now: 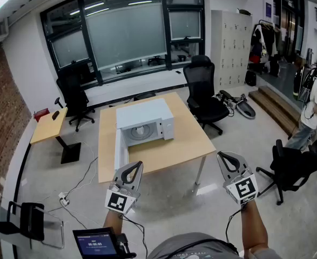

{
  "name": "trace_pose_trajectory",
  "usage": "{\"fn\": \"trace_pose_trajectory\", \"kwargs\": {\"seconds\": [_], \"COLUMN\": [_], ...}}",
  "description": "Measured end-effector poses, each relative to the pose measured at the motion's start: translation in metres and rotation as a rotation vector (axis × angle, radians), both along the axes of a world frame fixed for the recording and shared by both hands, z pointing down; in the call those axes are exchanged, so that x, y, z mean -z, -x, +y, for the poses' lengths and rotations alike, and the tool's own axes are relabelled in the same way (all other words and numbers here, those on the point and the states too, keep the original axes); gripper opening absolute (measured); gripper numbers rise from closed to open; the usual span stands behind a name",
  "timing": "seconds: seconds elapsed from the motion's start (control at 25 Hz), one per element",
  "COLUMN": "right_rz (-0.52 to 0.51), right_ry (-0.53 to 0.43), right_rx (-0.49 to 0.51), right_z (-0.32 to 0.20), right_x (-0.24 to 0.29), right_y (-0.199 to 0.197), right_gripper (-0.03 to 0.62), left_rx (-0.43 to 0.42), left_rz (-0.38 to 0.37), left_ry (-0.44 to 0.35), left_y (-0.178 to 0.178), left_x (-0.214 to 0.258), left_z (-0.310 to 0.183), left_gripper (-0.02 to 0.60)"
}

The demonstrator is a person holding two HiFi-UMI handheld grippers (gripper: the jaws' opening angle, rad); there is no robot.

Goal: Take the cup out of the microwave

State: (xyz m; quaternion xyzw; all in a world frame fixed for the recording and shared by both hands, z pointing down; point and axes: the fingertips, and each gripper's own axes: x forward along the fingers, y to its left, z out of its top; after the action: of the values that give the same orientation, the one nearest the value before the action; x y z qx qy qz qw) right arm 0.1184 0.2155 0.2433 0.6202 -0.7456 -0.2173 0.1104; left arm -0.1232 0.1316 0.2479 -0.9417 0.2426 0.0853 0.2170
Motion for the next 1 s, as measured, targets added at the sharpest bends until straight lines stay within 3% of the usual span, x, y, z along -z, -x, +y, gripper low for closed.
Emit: {"fn": "trace_pose_trajectory", "kwargs": {"seconds": [0.12,0.24,0.4,0.68,1.0], "right_rz": [-0.042,-0.048,-0.046,-0.050,-0.077], "right_ry": [0.041,0.060,0.079,0.148,0.210], "right_rx": [-0.017,-0.008,0.028,0.121,0.225], "right_z": [-0.013,-0.028,-0.060,-0.150,-0.282], "right_x": [-0.005,-0.011,-0.020,-0.052,-0.096], "right_y": [0.012,0.022,0.038,0.067,0.084], "right_gripper": [0.012,0.012,0.012,0.012,0.012], "left_rx": [0.031,0.008,0.022,0.070,0.118], "left_rz": [-0.040,-0.001,-0.002,-0.017,-0.022], "left_ry": [0.028,-0.005,0.007,0.036,0.077], "left_y": [0.014,0.021,0.036,0.051,0.044], "left_x": [-0.008,-0.005,-0.011,-0.026,-0.043], "left_z": [-0.014,-0.017,-0.028,-0.071,-0.145], "left_gripper": [0.026,0.026,0.026,0.026,0.026]}}
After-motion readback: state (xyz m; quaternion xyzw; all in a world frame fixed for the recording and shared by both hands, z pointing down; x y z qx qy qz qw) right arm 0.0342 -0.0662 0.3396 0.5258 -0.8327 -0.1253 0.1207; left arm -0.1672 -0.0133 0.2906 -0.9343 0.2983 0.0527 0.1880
